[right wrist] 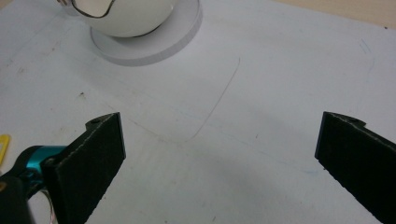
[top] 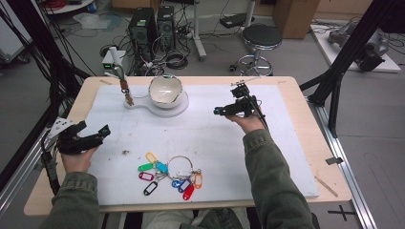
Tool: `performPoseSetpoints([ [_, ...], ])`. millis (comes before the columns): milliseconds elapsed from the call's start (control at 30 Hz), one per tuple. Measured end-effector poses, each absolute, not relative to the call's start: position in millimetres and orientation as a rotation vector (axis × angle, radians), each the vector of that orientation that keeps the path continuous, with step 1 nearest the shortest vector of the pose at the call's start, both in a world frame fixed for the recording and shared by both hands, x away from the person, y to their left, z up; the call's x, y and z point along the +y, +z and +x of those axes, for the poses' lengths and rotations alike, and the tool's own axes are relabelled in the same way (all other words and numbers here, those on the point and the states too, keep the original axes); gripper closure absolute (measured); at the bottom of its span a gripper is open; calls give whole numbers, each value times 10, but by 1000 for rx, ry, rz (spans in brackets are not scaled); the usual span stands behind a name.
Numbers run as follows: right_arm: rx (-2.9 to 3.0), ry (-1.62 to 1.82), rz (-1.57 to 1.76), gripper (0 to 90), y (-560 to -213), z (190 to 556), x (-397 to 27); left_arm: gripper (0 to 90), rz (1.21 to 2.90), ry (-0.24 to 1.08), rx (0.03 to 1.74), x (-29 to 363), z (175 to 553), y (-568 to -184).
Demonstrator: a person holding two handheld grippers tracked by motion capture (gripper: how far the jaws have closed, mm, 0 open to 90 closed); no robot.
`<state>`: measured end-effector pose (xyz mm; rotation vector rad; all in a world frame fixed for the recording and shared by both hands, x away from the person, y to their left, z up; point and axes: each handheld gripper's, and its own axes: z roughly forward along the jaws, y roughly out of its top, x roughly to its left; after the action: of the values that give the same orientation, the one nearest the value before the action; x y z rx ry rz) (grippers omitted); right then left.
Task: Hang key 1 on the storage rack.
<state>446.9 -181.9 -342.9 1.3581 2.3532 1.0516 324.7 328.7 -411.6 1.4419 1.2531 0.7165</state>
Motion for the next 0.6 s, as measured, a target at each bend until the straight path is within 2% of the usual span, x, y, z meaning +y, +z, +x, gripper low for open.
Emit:
performPoseSetpoints([
  [600, 2325, 1048, 1405, 6, -3641, 4221, -2155, 17, 1454, 714, 1258, 3259, 3239, -4124],
])
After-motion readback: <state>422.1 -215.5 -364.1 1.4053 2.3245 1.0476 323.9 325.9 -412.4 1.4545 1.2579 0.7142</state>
